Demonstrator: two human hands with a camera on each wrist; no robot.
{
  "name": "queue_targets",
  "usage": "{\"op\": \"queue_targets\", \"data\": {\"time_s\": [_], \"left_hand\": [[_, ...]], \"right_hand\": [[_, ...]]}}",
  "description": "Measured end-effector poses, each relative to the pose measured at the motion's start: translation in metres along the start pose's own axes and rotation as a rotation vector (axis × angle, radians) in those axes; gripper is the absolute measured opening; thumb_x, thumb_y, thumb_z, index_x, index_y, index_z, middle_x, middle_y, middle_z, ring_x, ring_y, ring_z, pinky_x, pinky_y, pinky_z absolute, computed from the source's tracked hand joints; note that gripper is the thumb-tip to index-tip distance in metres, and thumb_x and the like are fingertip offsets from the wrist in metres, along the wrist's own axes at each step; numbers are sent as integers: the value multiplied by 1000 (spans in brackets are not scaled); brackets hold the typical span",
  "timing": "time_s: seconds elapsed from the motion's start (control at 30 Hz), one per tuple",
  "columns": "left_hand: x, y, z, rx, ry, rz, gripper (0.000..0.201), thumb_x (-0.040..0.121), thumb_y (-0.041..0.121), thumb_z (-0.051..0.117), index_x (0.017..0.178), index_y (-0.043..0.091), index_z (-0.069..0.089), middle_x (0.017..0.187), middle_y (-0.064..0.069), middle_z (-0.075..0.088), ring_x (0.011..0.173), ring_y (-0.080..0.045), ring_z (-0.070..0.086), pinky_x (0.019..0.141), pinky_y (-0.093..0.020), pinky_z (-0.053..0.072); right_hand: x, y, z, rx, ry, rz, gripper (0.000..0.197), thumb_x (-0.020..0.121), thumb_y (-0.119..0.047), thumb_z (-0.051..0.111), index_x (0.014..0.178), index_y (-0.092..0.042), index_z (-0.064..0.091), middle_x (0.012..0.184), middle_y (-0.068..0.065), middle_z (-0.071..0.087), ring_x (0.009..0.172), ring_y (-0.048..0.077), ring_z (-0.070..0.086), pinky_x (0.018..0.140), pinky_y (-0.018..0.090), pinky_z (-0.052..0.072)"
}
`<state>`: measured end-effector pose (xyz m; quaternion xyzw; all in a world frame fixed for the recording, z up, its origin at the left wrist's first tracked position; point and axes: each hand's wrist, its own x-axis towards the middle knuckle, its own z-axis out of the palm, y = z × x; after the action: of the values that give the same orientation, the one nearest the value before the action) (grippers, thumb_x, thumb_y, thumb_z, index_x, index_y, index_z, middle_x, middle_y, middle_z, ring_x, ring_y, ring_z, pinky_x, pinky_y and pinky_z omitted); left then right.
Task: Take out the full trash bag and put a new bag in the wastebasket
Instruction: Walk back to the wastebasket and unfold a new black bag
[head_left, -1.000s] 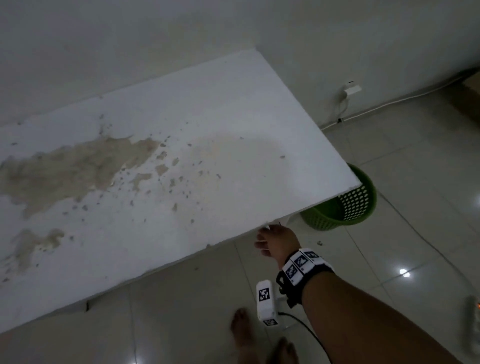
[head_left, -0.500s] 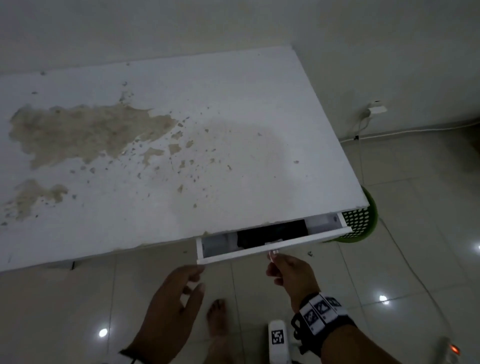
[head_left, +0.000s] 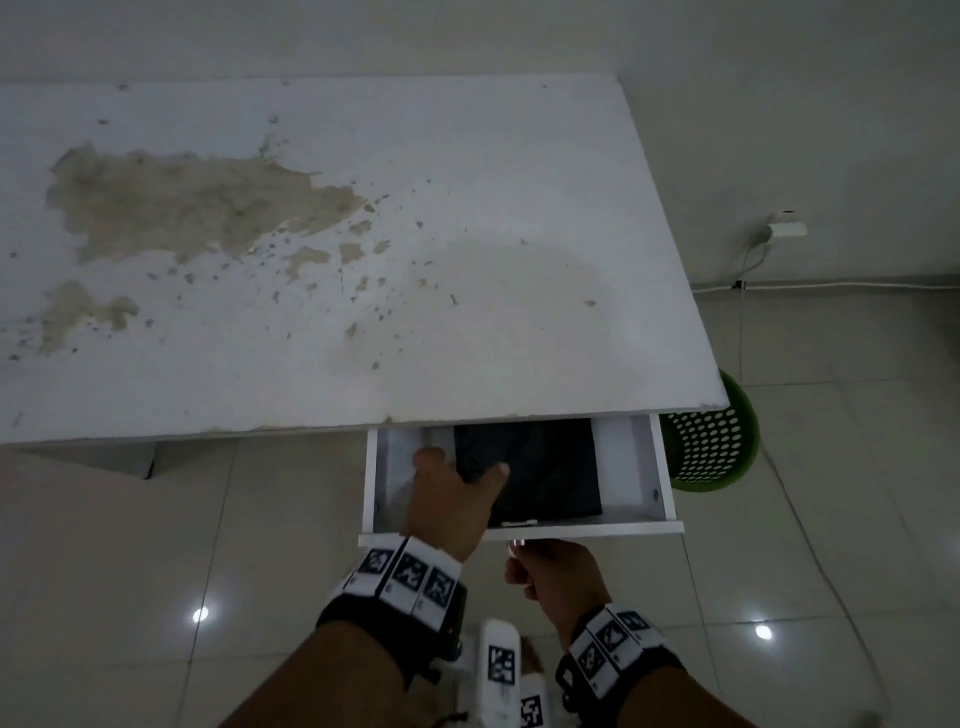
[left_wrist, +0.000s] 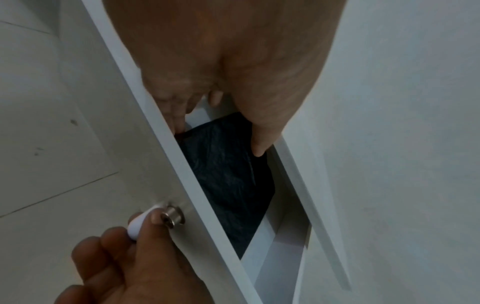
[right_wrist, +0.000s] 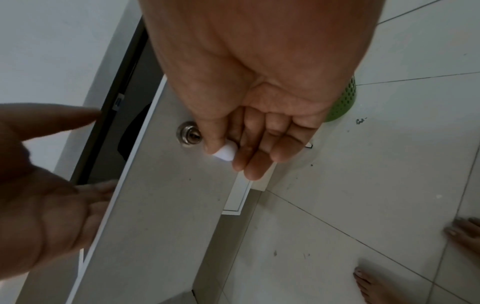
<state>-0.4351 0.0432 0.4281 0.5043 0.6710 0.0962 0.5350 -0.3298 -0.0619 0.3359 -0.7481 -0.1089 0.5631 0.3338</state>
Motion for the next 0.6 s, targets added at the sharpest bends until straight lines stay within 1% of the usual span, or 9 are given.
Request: {"op": "queue_targets", "data": {"time_s": [0.03, 0.1, 0.17, 0.2, 0.27, 0.3, 0.37, 0.5, 0.6], "left_hand": [[6, 1, 6, -23, 20, -15, 91, 85, 43, 75, 148, 5, 21, 140, -12, 48, 120, -26, 54, 88, -24, 40], [16, 2, 13, -25, 59, -36, 99, 81, 39, 80, 148, 1, 17, 139, -17, 51, 121, -31, 56, 86, -26, 43], [24, -1, 13, 39, 84, -50, 97, 79, 35, 83, 147, -2, 24, 134, -18, 57, 118, -32, 59, 85, -28, 47], [28, -4, 14, 83, 75, -47, 87, 79, 35, 83, 143, -3, 36, 130, -17, 60, 115, -32, 62, 85, -28, 50], [33, -9, 13, 99, 14, 6, 49, 82, 31, 79, 117, 0, 66, 112, -13, 72, 97, -28, 70, 83, -35, 58], [32, -10, 11, 65, -19, 41, 32, 84, 29, 77, 104, 3, 73, 102, -12, 75, 90, -26, 72, 81, -39, 60], [23, -7, 8, -25, -72, 96, 17, 88, 25, 74, 95, 10, 77, 95, -7, 77, 86, -21, 74, 83, -42, 61], [-11, -4, -7, -161, -206, 180, 26, 94, 26, 66, 119, 26, 71, 114, 8, 74, 106, -11, 69, 97, -33, 55], [-39, -10, -25, -156, -214, 245, 34, 91, 31, 71, 125, 29, 67, 116, 13, 73, 107, -4, 68, 97, -34, 56]], "right_hand": [[1, 0, -1, 1, -6, -8, 27, 91, -20, 64, 72, -5, 72, 71, 8, 75, 71, 19, 69, 66, 29, 51], [2, 0, -2, 5, -21, -12, 27, 91, -20, 63, 73, -3, 72, 72, 9, 75, 70, 18, 68, 65, 27, 50], [4, 0, -2, 7, -28, -16, 26, 91, -19, 63, 76, -1, 73, 73, 10, 75, 69, 17, 68, 64, 27, 50], [4, 0, -2, 5, -26, -18, 26, 91, -19, 63, 77, 0, 73, 73, 10, 75, 67, 16, 68, 64, 27, 50], [3, -1, -3, 5, -28, -17, 24, 91, -19, 64, 77, 0, 73, 72, 9, 74, 64, 13, 67, 63, 26, 49], [3, -2, -3, -3, -33, -19, 24, 91, -18, 64, 76, -1, 73, 72, 10, 74, 64, 13, 68, 63, 26, 49], [2, -2, -3, -24, -44, -22, 24, 90, -19, 65, 76, -1, 73, 75, 10, 76, 67, 14, 69, 64, 27, 50], [2, -6, -5, -79, -43, -25, 23, 89, -20, 65, 80, -1, 74, 73, 7, 76, 71, 18, 71, 71, 32, 52], [-3, -9, -10, -159, -99, -95, 13, 91, -6, 63, 85, -17, 67, 80, -1, 70, 70, 7, 63, 64, 17, 52]]}}
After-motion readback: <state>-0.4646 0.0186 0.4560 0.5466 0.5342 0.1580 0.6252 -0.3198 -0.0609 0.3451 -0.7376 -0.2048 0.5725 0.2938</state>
